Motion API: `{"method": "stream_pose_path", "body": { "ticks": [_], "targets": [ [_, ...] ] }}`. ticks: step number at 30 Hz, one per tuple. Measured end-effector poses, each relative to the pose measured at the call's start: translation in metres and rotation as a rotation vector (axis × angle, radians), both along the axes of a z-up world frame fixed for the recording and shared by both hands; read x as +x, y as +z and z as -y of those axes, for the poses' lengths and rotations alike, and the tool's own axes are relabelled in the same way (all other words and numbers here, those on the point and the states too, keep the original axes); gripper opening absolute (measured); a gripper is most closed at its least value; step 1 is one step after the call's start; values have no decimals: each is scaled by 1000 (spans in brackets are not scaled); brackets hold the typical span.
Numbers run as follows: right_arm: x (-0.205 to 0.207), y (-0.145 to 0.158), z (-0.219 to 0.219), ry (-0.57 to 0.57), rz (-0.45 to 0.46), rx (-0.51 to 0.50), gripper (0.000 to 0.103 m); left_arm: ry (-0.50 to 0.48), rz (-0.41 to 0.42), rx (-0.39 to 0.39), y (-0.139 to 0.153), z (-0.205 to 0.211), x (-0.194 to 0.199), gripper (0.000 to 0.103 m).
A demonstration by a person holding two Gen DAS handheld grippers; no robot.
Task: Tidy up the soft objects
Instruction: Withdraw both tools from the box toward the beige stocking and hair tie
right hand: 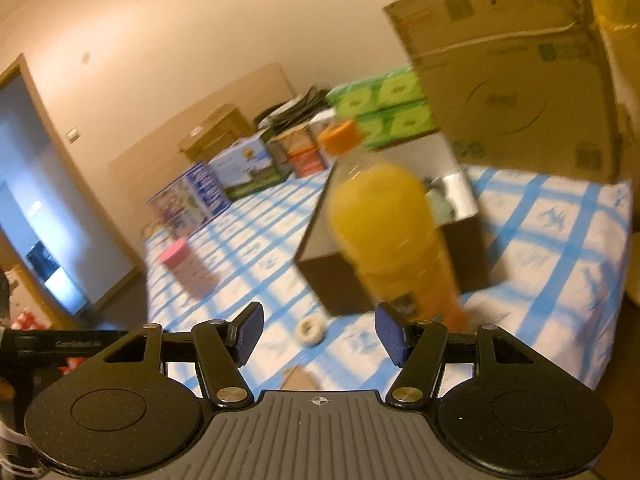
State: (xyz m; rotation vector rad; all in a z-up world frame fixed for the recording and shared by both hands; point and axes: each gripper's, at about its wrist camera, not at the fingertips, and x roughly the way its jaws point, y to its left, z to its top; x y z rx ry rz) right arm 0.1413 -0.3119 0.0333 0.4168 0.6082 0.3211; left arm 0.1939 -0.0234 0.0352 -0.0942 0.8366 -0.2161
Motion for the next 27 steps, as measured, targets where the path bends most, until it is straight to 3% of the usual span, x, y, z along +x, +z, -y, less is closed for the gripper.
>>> {"method": "stream_pose_path", "body": {
  "ticks": [14, 23, 27],
  "targets": [
    [-9, -20, -58, 155, -102, -43, 62, 41, -62, 4, -23, -28, -27, 59],
    [-16, -33, -70, 185, -172, -23, 62, 50, -95, -3, -38, -35, -49, 59],
    [-21, -37, -78, 140, -187, -68, 62, 53, -99, 3, -41, -35, -56, 59]
  ]
}}
